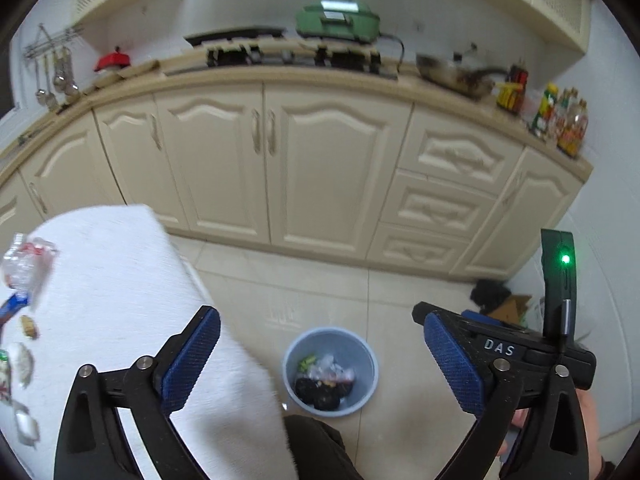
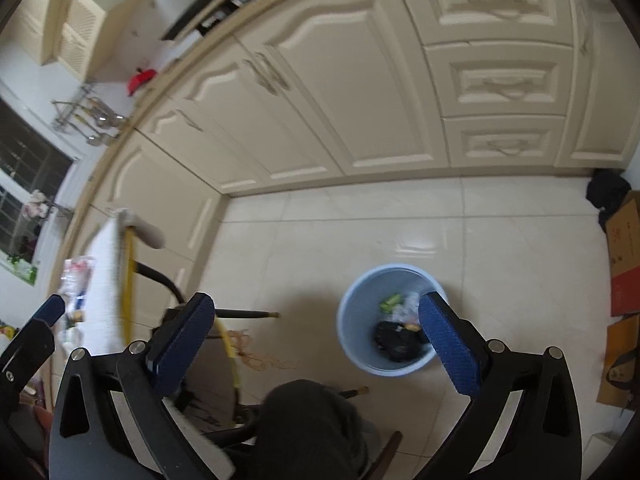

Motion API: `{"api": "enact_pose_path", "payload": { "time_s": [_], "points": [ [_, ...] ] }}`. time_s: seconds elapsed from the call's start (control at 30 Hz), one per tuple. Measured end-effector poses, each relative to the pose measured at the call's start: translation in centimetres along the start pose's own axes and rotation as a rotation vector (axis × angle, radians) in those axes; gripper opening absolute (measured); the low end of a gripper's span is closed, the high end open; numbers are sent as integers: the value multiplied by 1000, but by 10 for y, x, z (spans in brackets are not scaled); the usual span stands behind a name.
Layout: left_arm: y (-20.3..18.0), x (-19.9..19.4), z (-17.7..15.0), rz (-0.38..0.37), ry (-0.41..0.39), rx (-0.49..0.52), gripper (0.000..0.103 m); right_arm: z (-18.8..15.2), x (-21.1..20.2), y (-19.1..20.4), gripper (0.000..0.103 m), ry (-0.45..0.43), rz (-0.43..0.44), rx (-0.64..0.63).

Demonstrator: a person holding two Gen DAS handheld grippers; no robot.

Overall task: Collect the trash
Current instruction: 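Return both tools to the table above the remaining trash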

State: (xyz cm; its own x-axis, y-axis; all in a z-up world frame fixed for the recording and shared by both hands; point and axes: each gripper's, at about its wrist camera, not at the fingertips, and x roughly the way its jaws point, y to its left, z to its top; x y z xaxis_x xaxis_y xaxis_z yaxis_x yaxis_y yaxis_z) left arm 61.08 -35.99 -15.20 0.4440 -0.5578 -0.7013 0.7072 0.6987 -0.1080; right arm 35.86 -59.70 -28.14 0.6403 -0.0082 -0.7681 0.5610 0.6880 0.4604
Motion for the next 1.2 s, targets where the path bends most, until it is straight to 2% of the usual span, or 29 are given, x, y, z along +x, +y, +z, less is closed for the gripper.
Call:
{"api": "enact_pose_path", "payload": {
  "time_s": [0.23, 0.37, 0.8, 1.0, 1.2],
  "points": [
    [42, -81, -30, 56, -119, -64, 102, -3, -29, 70, 103, -47, 80, -114],
    [56, -135, -65, 105, -154, -107, 102, -12, -41, 118, 103, -69, 127, -197],
    [98, -271, -155, 274, -264, -259, 102, -58, -57, 248, 103, -81, 230, -438],
    [116, -318, -196, 350, -296, -323, 102, -82, -60, 298, 103, -82, 258, -546],
    [134, -342, -225, 412, -294, -396, 102, -104, -54, 330, 103, -66, 261, -629]
  ]
}}
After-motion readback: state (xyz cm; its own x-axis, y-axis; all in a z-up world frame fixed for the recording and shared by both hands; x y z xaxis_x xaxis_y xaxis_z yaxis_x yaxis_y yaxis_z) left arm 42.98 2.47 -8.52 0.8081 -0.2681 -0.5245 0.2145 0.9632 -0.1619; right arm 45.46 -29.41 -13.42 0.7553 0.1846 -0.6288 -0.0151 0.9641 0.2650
